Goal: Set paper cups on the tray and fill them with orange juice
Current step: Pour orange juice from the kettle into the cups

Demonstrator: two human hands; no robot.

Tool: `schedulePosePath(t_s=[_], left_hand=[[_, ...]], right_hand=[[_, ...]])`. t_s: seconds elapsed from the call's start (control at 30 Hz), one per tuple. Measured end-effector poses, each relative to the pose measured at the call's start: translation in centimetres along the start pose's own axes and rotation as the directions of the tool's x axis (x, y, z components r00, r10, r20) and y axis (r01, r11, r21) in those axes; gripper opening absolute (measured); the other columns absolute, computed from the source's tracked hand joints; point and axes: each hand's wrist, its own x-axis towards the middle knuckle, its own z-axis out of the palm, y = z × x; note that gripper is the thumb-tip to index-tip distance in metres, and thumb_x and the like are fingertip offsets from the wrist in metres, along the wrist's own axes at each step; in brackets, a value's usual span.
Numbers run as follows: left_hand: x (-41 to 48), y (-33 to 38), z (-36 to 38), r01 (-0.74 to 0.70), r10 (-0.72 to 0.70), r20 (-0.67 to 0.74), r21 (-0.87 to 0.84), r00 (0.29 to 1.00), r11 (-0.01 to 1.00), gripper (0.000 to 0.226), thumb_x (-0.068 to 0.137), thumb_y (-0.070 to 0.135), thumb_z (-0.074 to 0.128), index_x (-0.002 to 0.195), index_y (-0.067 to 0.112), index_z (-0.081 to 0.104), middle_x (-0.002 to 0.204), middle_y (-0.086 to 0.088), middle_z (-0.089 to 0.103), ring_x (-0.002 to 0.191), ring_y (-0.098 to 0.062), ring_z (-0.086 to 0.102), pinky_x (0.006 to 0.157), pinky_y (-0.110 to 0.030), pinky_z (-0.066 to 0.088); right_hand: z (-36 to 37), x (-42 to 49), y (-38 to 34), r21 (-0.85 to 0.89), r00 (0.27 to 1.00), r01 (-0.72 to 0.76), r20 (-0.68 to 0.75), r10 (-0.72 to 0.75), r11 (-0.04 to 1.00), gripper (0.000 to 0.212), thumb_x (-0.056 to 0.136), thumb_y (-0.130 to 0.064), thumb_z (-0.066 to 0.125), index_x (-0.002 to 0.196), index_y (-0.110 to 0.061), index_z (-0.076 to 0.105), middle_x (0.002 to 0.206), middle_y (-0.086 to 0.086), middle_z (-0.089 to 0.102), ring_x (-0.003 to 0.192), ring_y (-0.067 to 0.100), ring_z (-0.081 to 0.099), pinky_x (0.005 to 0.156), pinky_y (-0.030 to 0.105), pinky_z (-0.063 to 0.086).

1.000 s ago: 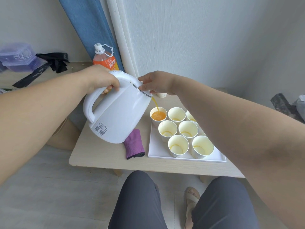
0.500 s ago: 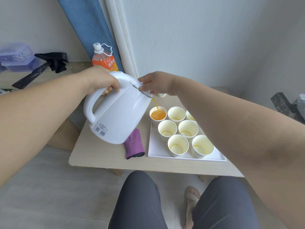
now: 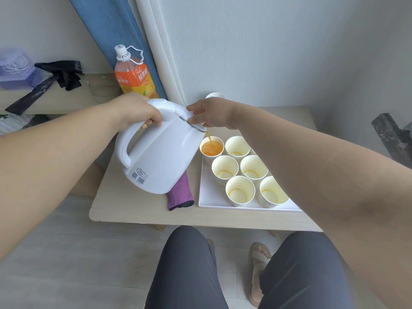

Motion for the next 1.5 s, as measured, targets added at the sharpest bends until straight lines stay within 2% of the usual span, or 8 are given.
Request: schedulePosePath(t_s=[0.2, 0.4, 0.6, 0.83, 1.0, 1.2, 1.37, 1.5], left_hand=[[0.8, -1.2, 1.8, 0.004, -0.004, 0.026, -0.008, 1.0, 1.0, 0.028, 0.069, 0.001, 0.069, 0.056, 0.01, 0.046, 0.04, 0.0, 0.046, 0.05, -0.02, 0.04, 0.056, -0.027, 0.035], [1.3, -1.3, 2.5, -0.003, 0.004, 0.039, -0.035, 0.999, 0.999, 0.024, 0.071, 0.002, 0.067, 0.06, 0.01, 0.047, 0.054, -0.008, 0.047, 0.055, -0.02, 0.041, 0.059, -0.029, 0.033], [1.4, -0.2, 1.6, -0.028, 0.029, 0.024, -0.046, 0.999, 0.999, 0.023, 0.071, 0.001, 0.069, 0.062, 0.011, 0.05, 0.041, 0.001, 0.048, 0.054, -0.02, 0.042, 0.059, -0.029, 0.034], [0.5, 2.0, 0.5, -0.065, 0.068, 0.029, -0.087, 0.997, 0.994, 0.017, 0.073, -0.004, 0.067, 0.08, 0.007, 0.056, 0.053, -0.007, 0.046, 0.051, -0.021, 0.04, 0.054, -0.026, 0.036], [-0.1, 3.8, 0.5, -0.098, 0.1, 0.033, -0.064, 0.994, 0.993, 0.019, 0.074, -0.003, 0.066, 0.072, 0.008, 0.051, 0.039, 0.0, 0.045, 0.047, -0.021, 0.038, 0.051, -0.026, 0.033], [-0.1, 5.1, 1.5, -0.114, 0.118, 0.068, -0.056, 0.991, 0.992, 0.023, 0.072, -0.003, 0.065, 0.065, 0.01, 0.048, 0.045, -0.005, 0.045, 0.046, -0.02, 0.038, 0.05, -0.024, 0.033], [-0.2, 6.1, 2.5, -0.098, 0.1, 0.109, -0.019, 0.989, 0.995, 0.023, 0.049, 0.013, 0.069, 0.062, 0.009, 0.05, 0.053, -0.012, 0.046, 0.048, -0.021, 0.039, 0.054, -0.026, 0.034], [0.6, 6.4, 3.1, -0.091, 0.091, 0.116, 0.0, 0.989, 0.996, 0.018, 0.066, 0.003, 0.07, 0.069, 0.009, 0.052, 0.055, -0.011, 0.045, 0.05, -0.023, 0.039, 0.054, -0.027, 0.034]], right_hand=[[0.3, -0.4, 0.8, -0.124, 1.0, -0.003, 0.004, 0.004, 0.992, 0.056, 0.09, -0.031, 0.062, 0.142, -0.02, 0.044, 0.141, 0.001, 0.048, 0.124, 0.02, 0.05, 0.108, 0.033, 0.038], [-0.4, -1.0, 0.7, -0.218, 1.0, 0.003, -0.007, -0.004, 0.976, 0.054, 0.092, -0.033, 0.058, 0.143, -0.021, 0.042, 0.144, 0.002, 0.045, 0.129, 0.02, 0.046, 0.108, 0.029, 0.035], [-1.6, -1.5, -0.1, -0.24, 0.999, 0.025, -0.038, -0.035, 0.97, 0.052, 0.094, -0.033, 0.057, 0.142, -0.02, 0.043, 0.142, 0.005, 0.046, 0.122, 0.02, 0.05, 0.106, 0.03, 0.038], [-3.2, -2.9, -0.7, -0.196, 0.993, 0.046, -0.096, -0.066, 0.98, 0.05, 0.092, -0.033, 0.059, 0.139, -0.021, 0.048, 0.137, 0.005, 0.05, 0.122, 0.022, 0.051, 0.105, 0.036, 0.041], [-4.3, -4.2, -0.4, -0.136, 0.988, 0.046, -0.138, -0.065, 0.99, 0.049, 0.09, -0.032, 0.061, 0.137, -0.021, 0.05, 0.136, 0.004, 0.05, 0.123, 0.02, 0.05, 0.105, 0.034, 0.041], [-5.0, -5.2, 0.9, -0.117, 0.986, 0.034, -0.16, -0.052, 0.993, 0.048, 0.091, -0.031, 0.06, 0.137, -0.02, 0.051, 0.137, 0.004, 0.051, 0.123, 0.019, 0.05, 0.105, 0.033, 0.041], [-5.2, -5.2, 2.5, -0.078, 0.987, 0.014, -0.161, -0.027, 0.997, 0.048, 0.09, -0.032, 0.06, 0.136, -0.021, 0.052, 0.135, 0.003, 0.053, 0.121, 0.02, 0.052, 0.104, 0.036, 0.043], [-5.1, -4.8, 3.4, -0.044, 0.987, -0.002, -0.16, -0.005, 0.999, 0.049, 0.089, -0.033, 0.061, 0.136, -0.023, 0.053, 0.134, 0.001, 0.054, 0.121, 0.019, 0.052, 0.104, 0.037, 0.043]])
